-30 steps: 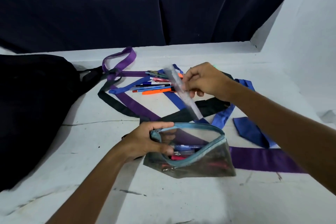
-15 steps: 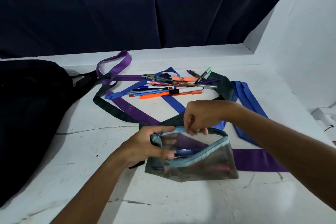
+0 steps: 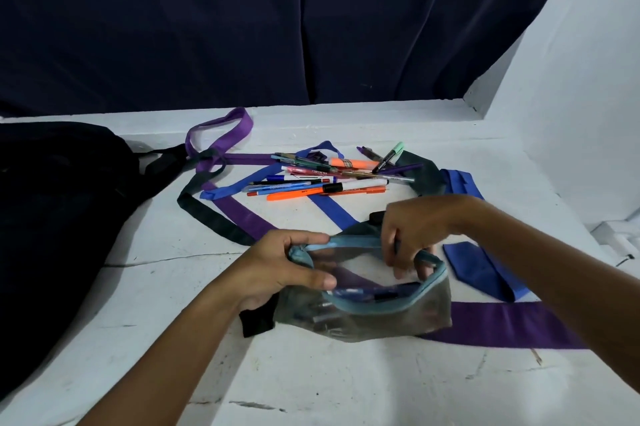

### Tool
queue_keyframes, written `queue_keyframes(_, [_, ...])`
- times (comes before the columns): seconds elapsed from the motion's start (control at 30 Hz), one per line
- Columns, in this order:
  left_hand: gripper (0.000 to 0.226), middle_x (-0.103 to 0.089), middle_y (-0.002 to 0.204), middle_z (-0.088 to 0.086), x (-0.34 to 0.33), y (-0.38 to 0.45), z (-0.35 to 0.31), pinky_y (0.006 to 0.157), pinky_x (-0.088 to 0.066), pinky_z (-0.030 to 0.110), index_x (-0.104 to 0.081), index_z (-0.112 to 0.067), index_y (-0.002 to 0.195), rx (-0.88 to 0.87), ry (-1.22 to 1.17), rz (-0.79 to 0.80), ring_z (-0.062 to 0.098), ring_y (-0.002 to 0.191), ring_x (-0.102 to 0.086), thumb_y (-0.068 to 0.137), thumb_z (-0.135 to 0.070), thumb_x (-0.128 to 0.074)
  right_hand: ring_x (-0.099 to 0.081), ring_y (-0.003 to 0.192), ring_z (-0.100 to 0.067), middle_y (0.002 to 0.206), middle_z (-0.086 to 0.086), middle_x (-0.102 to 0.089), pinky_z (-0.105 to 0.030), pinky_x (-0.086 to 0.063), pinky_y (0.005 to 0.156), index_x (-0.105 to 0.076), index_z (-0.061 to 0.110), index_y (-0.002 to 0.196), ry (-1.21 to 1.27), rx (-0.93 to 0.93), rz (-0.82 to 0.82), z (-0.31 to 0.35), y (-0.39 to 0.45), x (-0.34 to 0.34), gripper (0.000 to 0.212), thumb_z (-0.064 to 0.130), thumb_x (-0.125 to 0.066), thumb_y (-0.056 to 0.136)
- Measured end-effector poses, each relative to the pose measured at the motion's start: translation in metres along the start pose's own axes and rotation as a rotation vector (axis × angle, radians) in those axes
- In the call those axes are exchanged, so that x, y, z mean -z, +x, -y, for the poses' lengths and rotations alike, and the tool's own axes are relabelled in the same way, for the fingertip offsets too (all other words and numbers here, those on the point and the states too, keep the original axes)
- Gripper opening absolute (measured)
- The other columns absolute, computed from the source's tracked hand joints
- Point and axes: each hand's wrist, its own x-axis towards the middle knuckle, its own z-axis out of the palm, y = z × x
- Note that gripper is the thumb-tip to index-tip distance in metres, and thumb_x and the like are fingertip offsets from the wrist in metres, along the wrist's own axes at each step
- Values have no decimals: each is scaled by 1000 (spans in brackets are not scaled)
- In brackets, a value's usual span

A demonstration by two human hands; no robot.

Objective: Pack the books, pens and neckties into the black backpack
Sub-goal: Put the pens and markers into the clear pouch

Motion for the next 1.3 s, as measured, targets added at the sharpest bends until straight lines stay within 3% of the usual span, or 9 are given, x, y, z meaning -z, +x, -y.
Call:
queue_keyframes(0.23, [68,-75,101,6,13,35,-33,81,-59,29,-70,-11,114,-44,-23,-147,20,92,-73,48,-23,-86,-61,49,-3,54,8,-67,-22,-48,58,-72,19,70,45,47,-144,3,10,44,13,11,-80,76])
queue_keyframes(0.33, [75,-76,100,4,9,49,-28,91,-57,40,-73,-16,108,-49,22,-263,22,91,-74,40,-44,-88,-63,60,-9,59,7,-68,-24,-51,59,-73,17,71,57,17,-151,-6,30,47,10,16,-78,80])
queue_keyframes(0.43, [63,-76,100,-2,10,56,-18,93,-55,35,-77,-23,97,-86,82,-330,14,94,-72,40,-48,-88,-65,71,-15,78,-2,-72,-28,-54,65,-72,17,76,101,17,-175,-11,44,56,13,23,-70,88])
queue_keyframes(0.57, [43,-76,100,-4,18,56,-16,90,-54,27,-77,-24,96,-113,162,-247,9,99,-69,54,-32,-86,-66,66,-15,94,-9,-71,-18,-47,52,-73,10,86,182,103,-566,-17,74,74,15,4,-61,90])
queue_keyframes(0.73, [37,-69,108,-20,32,54,-21,86,-46,9,-72,-22,111,-107,333,-90,-8,104,-61,77,-12,-79,-63,100,-18,118,-3,-68,-32,-49,89,-70,12,117,-195,44,-581,-27,120,69,33,11,-72,84])
queue_keyframes(0.93, [45,-63,122,-19,44,51,-23,95,-40,7,-66,-23,125,-101,459,26,-15,112,-54,82,-14,-76,-62,105,-23,118,-4,-68,-36,-48,91,-70,16,115,-343,39,-593,-33,126,66,29,19,-68,86])
queue_keyframes(1.03, [54,-58,134,-13,46,51,-22,101,-44,16,-61,-19,131,-92,388,51,-7,115,-58,80,-12,-76,-64,88,-26,104,-8,-70,-35,-51,77,-70,9,106,-137,120,-722,-27,110,72,20,18,-68,88])
queue_keyframes(1.17, [58,-56,131,-16,44,52,-19,87,-47,11,-60,-17,132,-94,325,34,-12,106,-60,79,-4,-77,-48,51,-6,67,0,-61,-13,-38,49,-69,2,86,441,313,-1016,4,63,82,12,13,-72,86])
queue_keyframes(1.3, [61,-59,132,-13,42,52,-18,90,-51,17,-59,-19,132,-80,316,41,-6,110,-61,77,-4,-80,-52,48,-4,64,-1,-67,-16,-40,46,-70,4,88,630,436,-655,24,31,71,6,6,-73,84])
